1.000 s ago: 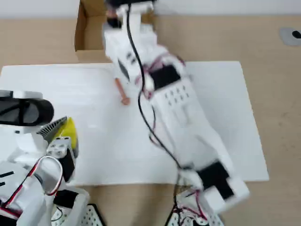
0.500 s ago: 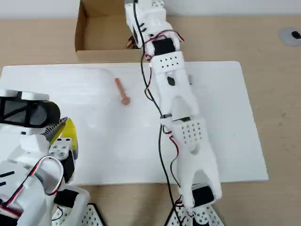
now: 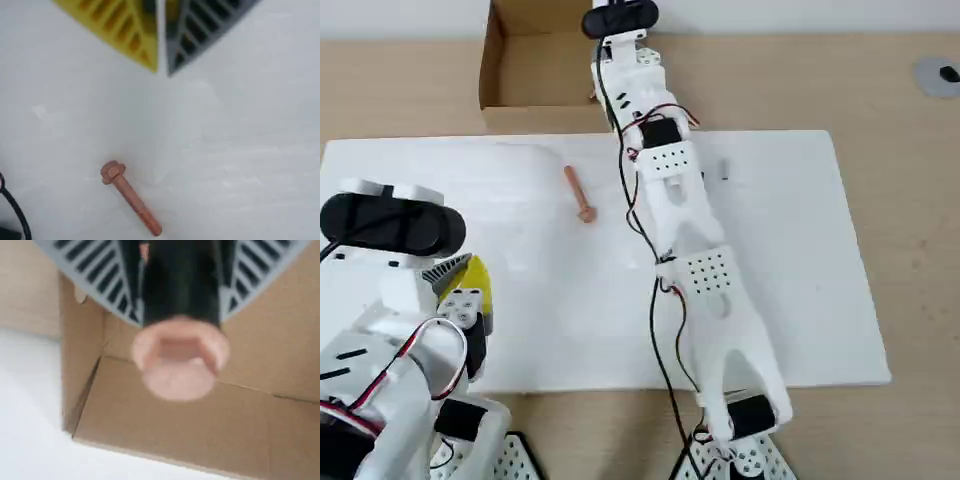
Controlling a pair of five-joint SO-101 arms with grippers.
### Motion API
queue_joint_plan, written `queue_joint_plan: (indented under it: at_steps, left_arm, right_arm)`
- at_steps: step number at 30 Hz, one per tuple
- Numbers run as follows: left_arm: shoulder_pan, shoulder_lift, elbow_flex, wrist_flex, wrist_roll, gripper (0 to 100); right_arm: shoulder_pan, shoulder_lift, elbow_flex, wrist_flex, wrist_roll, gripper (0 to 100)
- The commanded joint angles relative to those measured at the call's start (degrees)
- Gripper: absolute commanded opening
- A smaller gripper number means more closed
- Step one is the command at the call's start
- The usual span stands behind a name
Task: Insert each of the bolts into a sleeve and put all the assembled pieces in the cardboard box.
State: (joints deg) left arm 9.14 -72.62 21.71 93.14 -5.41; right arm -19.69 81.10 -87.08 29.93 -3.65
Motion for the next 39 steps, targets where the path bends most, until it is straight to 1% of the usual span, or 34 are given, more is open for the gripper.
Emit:
queue_joint_plan:
  at_steps: [1, 3, 7, 9, 14, 16, 19, 21, 24, 27, 31, 33, 36, 39]
  left_arm:
    - [-0.8, 0.7, -0.2, 0.4, 0.2, 1]
    - [-0.8, 0.7, -0.3, 0.4, 0.2, 1]
    - [-0.8, 0.7, -0.3, 1.1, 0.2, 1]
    - [-0.8, 0.7, -0.3, 1.1, 0.2, 1]
    - [-0.8, 0.7, -0.3, 1.0, 0.2, 1]
    - [-0.8, 0.7, -0.4, 0.7, 0.4, 1]
    - [-0.6, 1.0, -1.2, 0.6, 6.0, 1]
    - [-1.8, 1.4, -1.7, 0.4, 9.5, 1]
    - [-4.8, 4.4, 0.6, -1.5, 14.2, 7]
    - [-10.2, 12.0, 0.9, -2.5, 19.6, 12]
    - [-14.6, 25.0, -0.3, -7.3, 22.5, 13]
    - [-14.3, 30.8, -3.8, -7.7, 23.1, 13]
    - [-11.7, 38.8, -11.3, -7.8, 22.9, 13]
    - [-8.0, 47.3, -18.5, -7.7, 22.9, 15]
  right_arm:
    - [-1.3, -1.4, -2.2, 1.0, 1.7, 1.3]
    - [-1.8, -1.4, -1.5, 1.1, 1.7, 3.2]
    - [-1.9, -1.3, 0.2, 1.4, 1.6, 16.5]
    - [-1.7, -1.4, 0.7, 1.5, 1.5, 20.6]
    - [-1.9, -1.7, 0.4, 4.2, 1.4, 21.0]
    - [-2.1, -1.8, -1.8, 6.3, 1.4, 21.0]
    - [-2.6, -1.9, -8.6, 12.9, 1.3, 21.0]
    - [-2.7, -3.4, -8.6, 17.1, 0.2, 21.0]
    - [-2.7, -10.5, -8.6, 26.5, -3.0, 21.0]
    - [-2.6, -18.0, -8.5, 37.8, -5.8, 21.0]
    - [-2.5, -27.9, -8.5, 54.1, -6.1, 21.0]
    - [-2.5, -30.9, -8.4, 62.2, -6.0, 21.0]
    - [-2.6, -33.1, -8.4, 72.8, -6.0, 21.0]
    - [-0.3, -34.2, -7.4, 72.6, -6.2, 21.0]
